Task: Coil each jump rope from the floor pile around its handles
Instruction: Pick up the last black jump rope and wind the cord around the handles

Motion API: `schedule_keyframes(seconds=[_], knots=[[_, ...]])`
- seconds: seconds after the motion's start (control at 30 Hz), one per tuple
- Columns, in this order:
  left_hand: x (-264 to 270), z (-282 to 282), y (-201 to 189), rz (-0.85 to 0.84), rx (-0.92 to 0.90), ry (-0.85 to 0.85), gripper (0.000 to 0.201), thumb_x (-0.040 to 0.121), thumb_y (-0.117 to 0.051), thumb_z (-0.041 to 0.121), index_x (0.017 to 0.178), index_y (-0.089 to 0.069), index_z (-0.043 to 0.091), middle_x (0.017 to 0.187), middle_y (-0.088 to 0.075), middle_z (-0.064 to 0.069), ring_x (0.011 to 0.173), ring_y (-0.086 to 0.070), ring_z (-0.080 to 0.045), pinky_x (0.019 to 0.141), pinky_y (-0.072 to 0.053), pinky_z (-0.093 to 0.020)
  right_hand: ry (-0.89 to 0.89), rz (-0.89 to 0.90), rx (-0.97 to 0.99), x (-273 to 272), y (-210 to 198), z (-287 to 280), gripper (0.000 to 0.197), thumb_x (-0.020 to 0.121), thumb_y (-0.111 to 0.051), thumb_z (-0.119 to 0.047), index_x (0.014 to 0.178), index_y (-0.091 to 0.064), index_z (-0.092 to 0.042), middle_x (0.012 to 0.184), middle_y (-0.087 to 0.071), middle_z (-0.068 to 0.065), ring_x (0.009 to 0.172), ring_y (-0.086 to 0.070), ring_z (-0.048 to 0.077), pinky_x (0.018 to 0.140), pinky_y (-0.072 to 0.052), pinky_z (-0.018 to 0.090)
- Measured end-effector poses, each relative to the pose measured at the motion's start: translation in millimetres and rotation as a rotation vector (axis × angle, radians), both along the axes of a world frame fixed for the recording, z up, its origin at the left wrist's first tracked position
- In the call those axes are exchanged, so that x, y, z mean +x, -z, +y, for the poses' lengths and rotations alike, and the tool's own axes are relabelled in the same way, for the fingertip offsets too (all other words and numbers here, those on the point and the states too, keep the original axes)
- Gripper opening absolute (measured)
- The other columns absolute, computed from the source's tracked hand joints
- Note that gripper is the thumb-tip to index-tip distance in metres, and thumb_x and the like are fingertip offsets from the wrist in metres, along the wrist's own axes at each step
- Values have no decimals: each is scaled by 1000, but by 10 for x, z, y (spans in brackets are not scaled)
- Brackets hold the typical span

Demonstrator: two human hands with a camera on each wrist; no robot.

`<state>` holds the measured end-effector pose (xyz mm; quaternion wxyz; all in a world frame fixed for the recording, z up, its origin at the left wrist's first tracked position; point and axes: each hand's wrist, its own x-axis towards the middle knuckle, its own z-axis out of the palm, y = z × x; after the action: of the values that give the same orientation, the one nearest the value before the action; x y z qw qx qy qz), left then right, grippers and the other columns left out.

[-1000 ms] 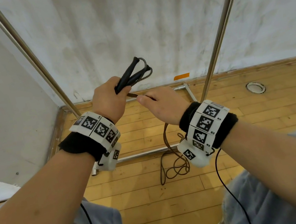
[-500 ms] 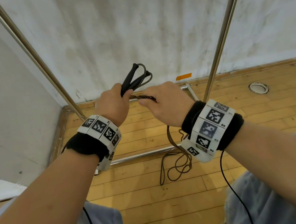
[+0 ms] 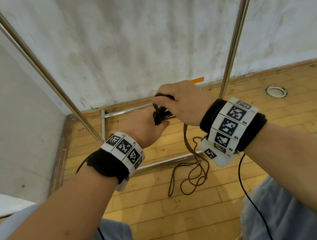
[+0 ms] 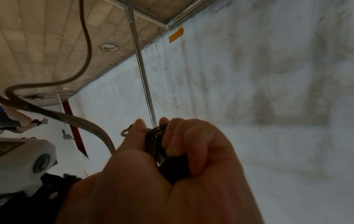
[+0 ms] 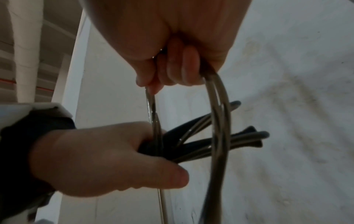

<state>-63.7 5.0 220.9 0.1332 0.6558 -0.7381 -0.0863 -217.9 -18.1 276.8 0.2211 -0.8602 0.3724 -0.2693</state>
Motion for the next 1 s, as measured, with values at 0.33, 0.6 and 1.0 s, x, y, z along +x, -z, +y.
schedule_keyframes(seconds=[0.33,0.6,1.0], knots=[[-106,82,-58,-99,71,-55,25,89,-46,25,113,-48,20,82,-50,5,74,-52,-18,62,-41,-31,235,-5,-61,-66,25,-230,32,84,-57,-52,68,-61,-24,58,-52,-10,55,-48,7,51,-32,21],[-5,184,-298,66,22,135,16,86,-52,17,96,-47,28,83,-56,7,75,-52,-17,60,-36,-26,207,-47,210,-274,43,-502,43,78,-64,-54,73,-66,-11,65,-52,0,61,-48,12,58,-38,24],[80,117,-620,738,-180,-102,29,90,-59,18,105,-35,16,72,-53,4,44,-45,4,43,-37,-10,107,-128,412,71,290,-158,55,93,-38,-55,55,-58,-20,49,-45,-10,45,-39,8,50,-36,21]])
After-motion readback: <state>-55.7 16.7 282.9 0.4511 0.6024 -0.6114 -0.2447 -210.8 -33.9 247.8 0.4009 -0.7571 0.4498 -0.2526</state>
